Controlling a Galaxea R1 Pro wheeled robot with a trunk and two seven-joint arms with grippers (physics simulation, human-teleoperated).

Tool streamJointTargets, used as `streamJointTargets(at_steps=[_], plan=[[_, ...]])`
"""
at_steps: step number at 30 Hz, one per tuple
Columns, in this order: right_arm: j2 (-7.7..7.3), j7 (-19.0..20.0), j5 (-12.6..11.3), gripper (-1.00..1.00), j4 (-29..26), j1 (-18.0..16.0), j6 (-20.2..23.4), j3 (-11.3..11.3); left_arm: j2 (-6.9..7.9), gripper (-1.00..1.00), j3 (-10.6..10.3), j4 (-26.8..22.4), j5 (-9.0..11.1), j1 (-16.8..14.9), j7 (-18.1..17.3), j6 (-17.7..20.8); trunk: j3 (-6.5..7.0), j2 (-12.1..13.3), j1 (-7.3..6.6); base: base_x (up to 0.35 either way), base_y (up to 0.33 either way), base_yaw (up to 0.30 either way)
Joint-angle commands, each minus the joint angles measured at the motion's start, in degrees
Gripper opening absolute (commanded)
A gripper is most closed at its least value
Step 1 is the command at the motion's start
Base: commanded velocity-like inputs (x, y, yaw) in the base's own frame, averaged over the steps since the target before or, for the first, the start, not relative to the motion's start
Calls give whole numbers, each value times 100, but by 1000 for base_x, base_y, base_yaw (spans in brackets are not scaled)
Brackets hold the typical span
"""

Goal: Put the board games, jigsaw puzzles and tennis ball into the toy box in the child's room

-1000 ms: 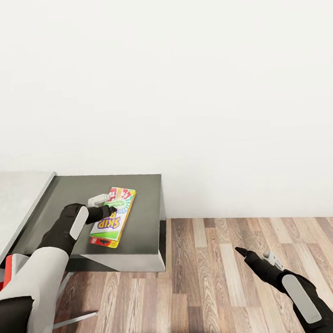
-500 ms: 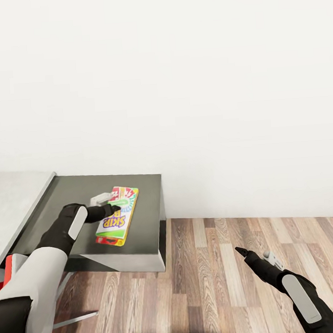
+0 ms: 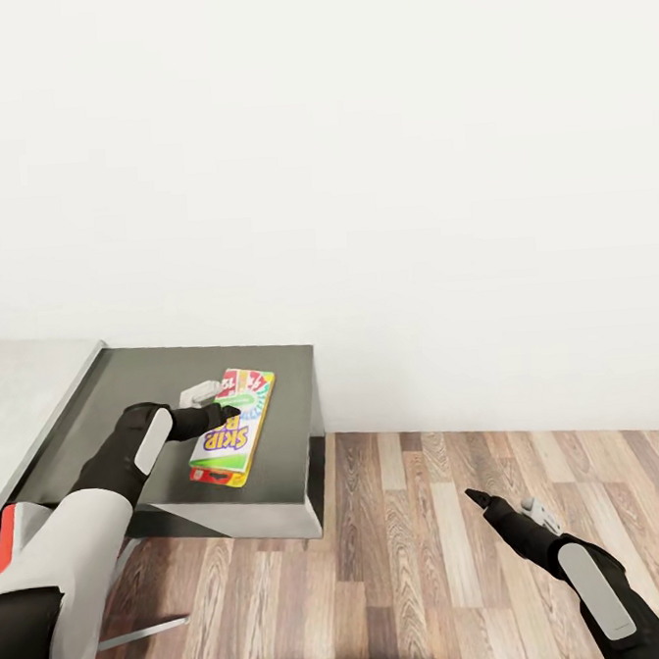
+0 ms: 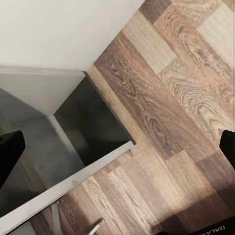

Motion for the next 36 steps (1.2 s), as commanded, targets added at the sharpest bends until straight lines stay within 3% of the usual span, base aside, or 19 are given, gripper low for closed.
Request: streamJointTargets(at_steps=[1,27,36], plan=[[1,10,-10,100,-2,-3,33,-11,1,100,4,-5,-7,-3,-24,26,-8,-10,3,0,-207,0],[1,11,-43,100,0,-3,24,-16,10,100,14,-5,-1,-3,-35,64,-2,-10,3,0,-51,-5],[5,11,-38,100,10,-3,24,-12,19,100,228,-5,-4,-3,-182,104,22,-10,3,0,-55,-64]])
